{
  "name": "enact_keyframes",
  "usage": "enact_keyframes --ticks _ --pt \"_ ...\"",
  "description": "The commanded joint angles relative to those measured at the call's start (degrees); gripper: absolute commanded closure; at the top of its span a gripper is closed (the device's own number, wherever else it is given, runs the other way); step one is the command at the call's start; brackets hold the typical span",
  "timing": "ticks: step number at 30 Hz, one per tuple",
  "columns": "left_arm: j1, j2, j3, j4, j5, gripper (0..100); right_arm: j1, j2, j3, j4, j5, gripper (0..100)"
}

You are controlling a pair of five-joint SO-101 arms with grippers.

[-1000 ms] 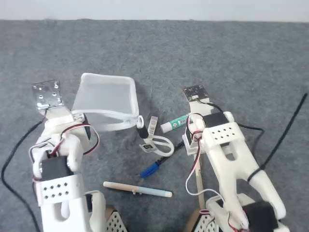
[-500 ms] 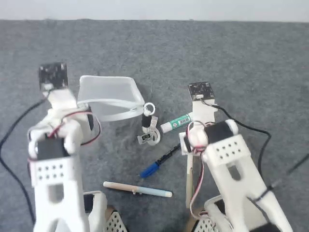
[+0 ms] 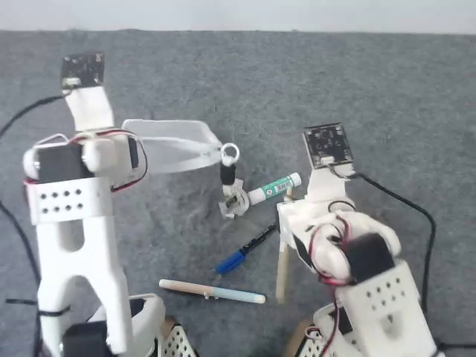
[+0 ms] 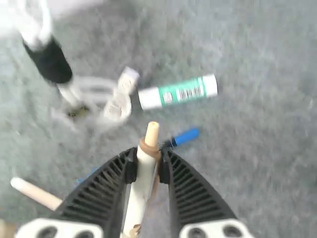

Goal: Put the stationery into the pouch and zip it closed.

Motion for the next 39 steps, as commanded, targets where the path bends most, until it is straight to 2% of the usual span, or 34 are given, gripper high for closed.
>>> enact_keyframes --ticks 1,7,12,16,23,30,39 --pt "2.20 -0.26 -9.80 6.86 -0.53 99 -0.13 -5.05 -2.55 -4.88 -0.53 99.3" --pt "2.99 -0.18 -11.03 7.65 -0.09 99 -0.13 -10.42 -2.99 -19.30 -0.44 99.3" --pt "2.99 -0.18 -11.12 5.71 4.57 99 -0.75 -12.35 -3.08 -30.37 2.81 99.3" --pt "2.90 -0.18 -10.77 5.10 4.75 99 -5.85 -12.97 -3.08 -37.14 4.84 99.3" --pt "1.67 -0.18 -6.81 -0.53 7.03 99 -13.67 -10.51 -2.90 -50.95 5.45 99.3" --pt "1.67 -0.18 -4.53 -2.55 8.62 99 -18.33 -6.11 -2.99 -60.26 11.34 99.3" --pt "1.67 -0.18 -4.53 -2.55 8.62 99 -18.77 4.09 -2.73 -73.10 20.04 99.3"
